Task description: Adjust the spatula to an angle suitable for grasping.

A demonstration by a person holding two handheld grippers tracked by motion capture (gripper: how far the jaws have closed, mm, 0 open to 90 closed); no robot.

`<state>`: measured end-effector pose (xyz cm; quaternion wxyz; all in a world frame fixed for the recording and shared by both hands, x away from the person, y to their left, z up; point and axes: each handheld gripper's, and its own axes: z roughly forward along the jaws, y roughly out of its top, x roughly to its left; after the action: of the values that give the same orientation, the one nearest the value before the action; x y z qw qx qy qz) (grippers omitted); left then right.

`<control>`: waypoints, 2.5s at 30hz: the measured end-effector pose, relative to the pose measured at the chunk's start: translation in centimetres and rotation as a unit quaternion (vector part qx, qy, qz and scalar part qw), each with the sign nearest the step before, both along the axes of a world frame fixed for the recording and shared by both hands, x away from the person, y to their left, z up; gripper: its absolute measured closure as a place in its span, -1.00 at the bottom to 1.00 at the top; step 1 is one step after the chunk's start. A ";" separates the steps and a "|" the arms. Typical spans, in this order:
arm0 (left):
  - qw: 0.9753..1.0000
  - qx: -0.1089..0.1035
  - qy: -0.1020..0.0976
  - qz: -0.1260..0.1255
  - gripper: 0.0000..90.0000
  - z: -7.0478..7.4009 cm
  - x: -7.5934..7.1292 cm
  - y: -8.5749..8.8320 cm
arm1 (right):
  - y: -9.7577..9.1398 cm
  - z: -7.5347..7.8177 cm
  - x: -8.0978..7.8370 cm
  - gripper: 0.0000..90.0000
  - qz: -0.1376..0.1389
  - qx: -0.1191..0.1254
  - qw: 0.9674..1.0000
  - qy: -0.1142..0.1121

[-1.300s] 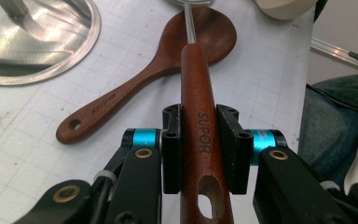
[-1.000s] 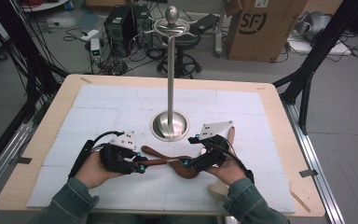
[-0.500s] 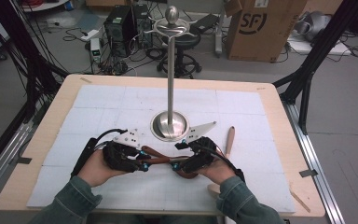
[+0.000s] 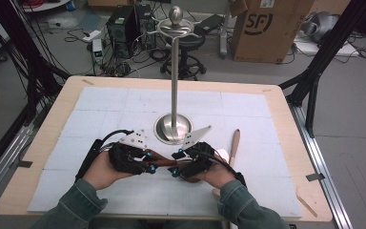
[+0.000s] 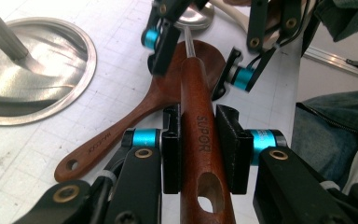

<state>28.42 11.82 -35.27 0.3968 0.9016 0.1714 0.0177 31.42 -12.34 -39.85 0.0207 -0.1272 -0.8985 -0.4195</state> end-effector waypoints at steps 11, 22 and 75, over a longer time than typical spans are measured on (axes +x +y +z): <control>1.000 -0.009 0.000 0.005 0.60 0.2 0.1 -0.1 | 0.0 0.1 0.3 0.39 0.010 0.014 0.999 0.031; 0.999 -0.031 -0.012 0.043 0.06 0.9 -0.1 1.9 | -0.2 0.3 0.6 0.41 0.005 0.024 0.999 0.030; 0.995 -0.042 -0.008 0.092 -0.22 -1.3 -0.3 5.7 | -6.0 7.7 3.4 0.58 -0.127 0.172 0.977 0.005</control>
<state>28.13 17.55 -36.54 0.4322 0.8645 0.2508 0.0543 34.79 -18.32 -32.18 -0.0064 -0.2367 -0.7894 -0.5664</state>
